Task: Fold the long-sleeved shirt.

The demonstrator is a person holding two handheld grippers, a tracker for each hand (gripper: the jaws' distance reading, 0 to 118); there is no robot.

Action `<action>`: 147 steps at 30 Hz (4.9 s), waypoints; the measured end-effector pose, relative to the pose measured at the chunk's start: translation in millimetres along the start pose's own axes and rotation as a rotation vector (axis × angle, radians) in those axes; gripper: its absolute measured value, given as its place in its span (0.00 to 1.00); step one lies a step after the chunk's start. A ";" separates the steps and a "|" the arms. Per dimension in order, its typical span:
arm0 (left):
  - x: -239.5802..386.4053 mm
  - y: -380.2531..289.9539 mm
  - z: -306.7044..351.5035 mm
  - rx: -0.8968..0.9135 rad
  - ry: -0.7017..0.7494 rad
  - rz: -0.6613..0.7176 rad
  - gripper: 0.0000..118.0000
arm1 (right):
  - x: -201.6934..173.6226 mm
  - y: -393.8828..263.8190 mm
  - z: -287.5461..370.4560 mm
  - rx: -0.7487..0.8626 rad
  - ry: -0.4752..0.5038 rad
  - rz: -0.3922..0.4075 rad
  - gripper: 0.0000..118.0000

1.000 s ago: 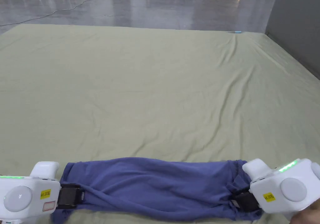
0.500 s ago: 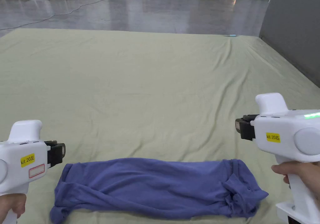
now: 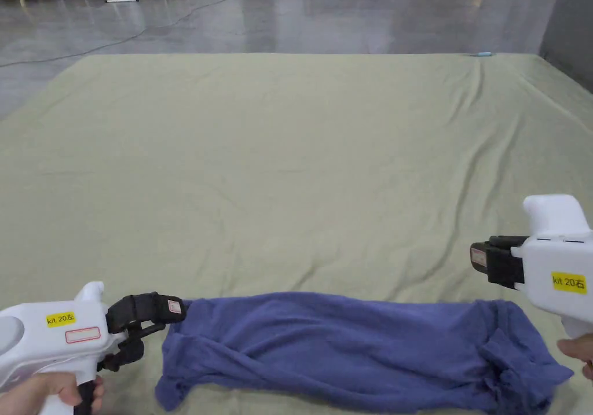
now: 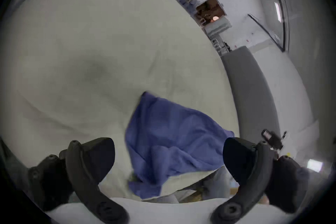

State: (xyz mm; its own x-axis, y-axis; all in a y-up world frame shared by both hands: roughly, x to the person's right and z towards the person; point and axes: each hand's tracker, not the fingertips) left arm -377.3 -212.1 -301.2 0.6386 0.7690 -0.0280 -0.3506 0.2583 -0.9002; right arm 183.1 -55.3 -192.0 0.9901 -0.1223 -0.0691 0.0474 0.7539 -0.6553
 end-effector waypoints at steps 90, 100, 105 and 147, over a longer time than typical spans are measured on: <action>225.3 -82.5 -160.5 -0.162 0.005 -0.499 0.00 | 21.4 -71.0 14.4 -0.030 0.053 -0.154 0.00; 235.0 -163.7 -257.4 -0.337 -0.014 -0.466 0.00 | 37.4 -79.5 20.4 -0.054 0.012 -0.175 0.00; 234.1 -166.4 -264.9 -0.328 -0.061 -0.375 0.00 | 41.3 -81.1 21.1 -0.057 -0.003 -0.188 0.00; 64.3 -55.0 -139.1 -0.137 -0.285 -0.055 0.68 | 13.6 -97.3 -137.5 -0.333 0.299 -0.428 0.00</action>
State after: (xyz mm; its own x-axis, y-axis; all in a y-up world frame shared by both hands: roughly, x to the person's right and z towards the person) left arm -221.6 -258.2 -314.0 0.4298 0.8939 0.1276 -0.2135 0.2379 -0.9476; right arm 173.8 -219.1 -232.6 0.8105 -0.5809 0.0755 0.3404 0.3622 -0.8677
